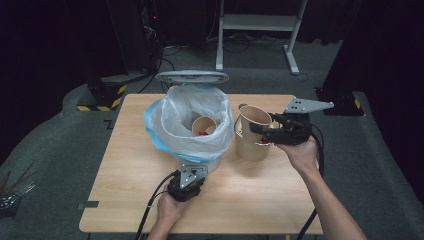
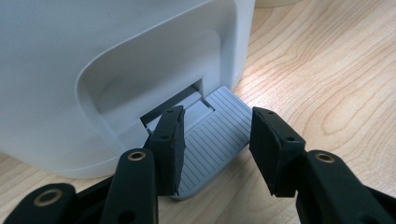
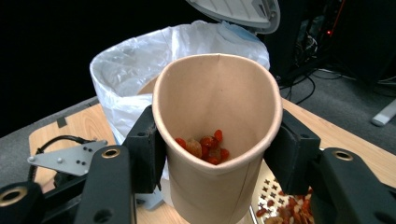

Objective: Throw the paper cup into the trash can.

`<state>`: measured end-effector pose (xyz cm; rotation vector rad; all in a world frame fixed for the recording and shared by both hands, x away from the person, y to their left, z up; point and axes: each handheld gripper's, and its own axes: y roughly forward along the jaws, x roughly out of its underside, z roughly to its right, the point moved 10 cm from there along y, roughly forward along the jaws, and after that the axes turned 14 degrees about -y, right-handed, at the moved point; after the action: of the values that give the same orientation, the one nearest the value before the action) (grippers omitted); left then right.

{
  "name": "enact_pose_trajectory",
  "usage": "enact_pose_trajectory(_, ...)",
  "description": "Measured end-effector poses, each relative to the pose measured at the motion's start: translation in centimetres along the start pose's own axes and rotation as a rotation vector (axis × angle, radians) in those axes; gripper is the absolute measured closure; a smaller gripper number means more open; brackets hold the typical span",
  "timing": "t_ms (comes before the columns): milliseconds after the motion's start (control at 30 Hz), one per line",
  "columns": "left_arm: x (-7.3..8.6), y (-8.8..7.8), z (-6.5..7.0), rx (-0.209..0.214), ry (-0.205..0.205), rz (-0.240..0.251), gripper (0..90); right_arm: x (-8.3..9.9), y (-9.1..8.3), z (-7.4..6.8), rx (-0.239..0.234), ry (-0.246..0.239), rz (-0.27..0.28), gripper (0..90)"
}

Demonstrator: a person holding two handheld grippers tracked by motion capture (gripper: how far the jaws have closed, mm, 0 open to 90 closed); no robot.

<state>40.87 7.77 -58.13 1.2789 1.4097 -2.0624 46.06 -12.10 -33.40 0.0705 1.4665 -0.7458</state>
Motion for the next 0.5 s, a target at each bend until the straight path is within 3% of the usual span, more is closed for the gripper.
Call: enact_pose_trajectory(500, 0.0, 0.0, 0.0, -0.001, 0.001, 0.0, 55.4, -1.8, 1.4, 0.0, -0.026, -0.007, 0.014, 44.4)
